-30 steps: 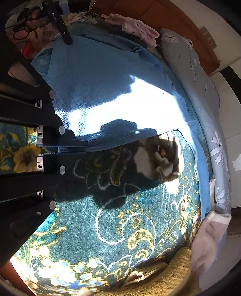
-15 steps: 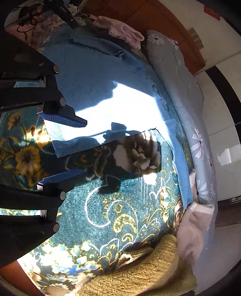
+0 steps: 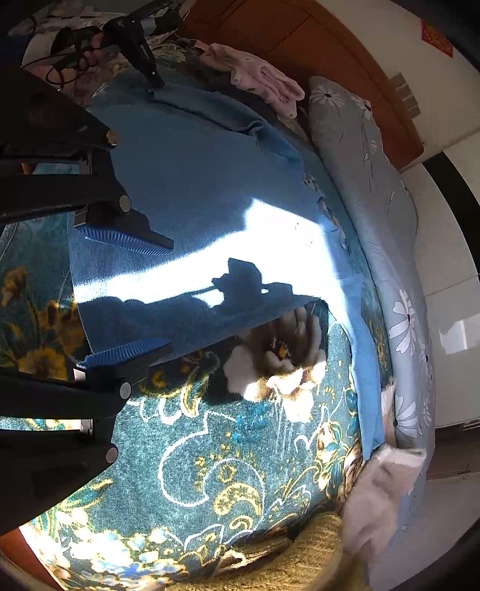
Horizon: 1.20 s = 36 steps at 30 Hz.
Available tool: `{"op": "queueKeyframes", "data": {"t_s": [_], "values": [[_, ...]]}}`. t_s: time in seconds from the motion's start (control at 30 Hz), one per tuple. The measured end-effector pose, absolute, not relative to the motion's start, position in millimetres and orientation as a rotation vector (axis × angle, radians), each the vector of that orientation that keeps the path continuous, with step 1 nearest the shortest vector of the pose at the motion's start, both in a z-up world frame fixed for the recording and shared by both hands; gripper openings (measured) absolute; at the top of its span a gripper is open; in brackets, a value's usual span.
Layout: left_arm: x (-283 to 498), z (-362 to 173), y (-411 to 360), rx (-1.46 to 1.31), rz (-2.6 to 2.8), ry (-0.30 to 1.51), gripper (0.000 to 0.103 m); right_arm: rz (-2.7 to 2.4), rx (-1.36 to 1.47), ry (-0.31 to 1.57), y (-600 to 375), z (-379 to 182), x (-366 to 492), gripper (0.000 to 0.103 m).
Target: Fold clothes
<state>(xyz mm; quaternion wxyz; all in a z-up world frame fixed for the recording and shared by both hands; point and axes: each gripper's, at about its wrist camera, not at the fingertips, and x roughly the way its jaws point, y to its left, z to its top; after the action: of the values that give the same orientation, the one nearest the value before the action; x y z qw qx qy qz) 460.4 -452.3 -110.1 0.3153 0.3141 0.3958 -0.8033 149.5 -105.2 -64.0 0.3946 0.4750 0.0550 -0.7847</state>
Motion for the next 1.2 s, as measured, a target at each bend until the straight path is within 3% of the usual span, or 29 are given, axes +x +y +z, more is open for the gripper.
{"op": "queueKeyframes", "data": {"t_s": [0.1, 0.37, 0.6, 0.8, 1.0, 1.2], "values": [[465.9, -70.2, -465.5, 0.715, -2.247, 1.116, 0.003, -1.979, 1.206, 0.146, -109.7, -62.4, 147.1, 0.049], [436.0, 101.6, -527.6, 0.450, -2.525, 0.930, 0.003, -1.949, 1.177, 0.137, -131.9, -58.8, 139.6, 0.049], [328.6, 158.4, -534.7, 0.564, -2.661, 0.875, 0.003, -1.945, 1.190, 0.095, -132.1, -66.3, 126.6, 0.049], [184.2, 120.1, -506.4, 0.860, -2.710, 0.873, 0.003, -1.963, 1.190, 0.052, -116.2, -66.5, 111.0, 0.049], [60.9, 22.7, -471.5, 1.168, -2.606, 0.897, 0.003, -1.997, 1.198, 0.022, -91.6, -71.3, 94.1, 0.049], [-10.3, -59.6, -449.6, 1.380, -2.503, 0.870, 0.003, -2.023, 1.243, -0.005, -70.1, -86.1, 75.5, 0.049]]}}
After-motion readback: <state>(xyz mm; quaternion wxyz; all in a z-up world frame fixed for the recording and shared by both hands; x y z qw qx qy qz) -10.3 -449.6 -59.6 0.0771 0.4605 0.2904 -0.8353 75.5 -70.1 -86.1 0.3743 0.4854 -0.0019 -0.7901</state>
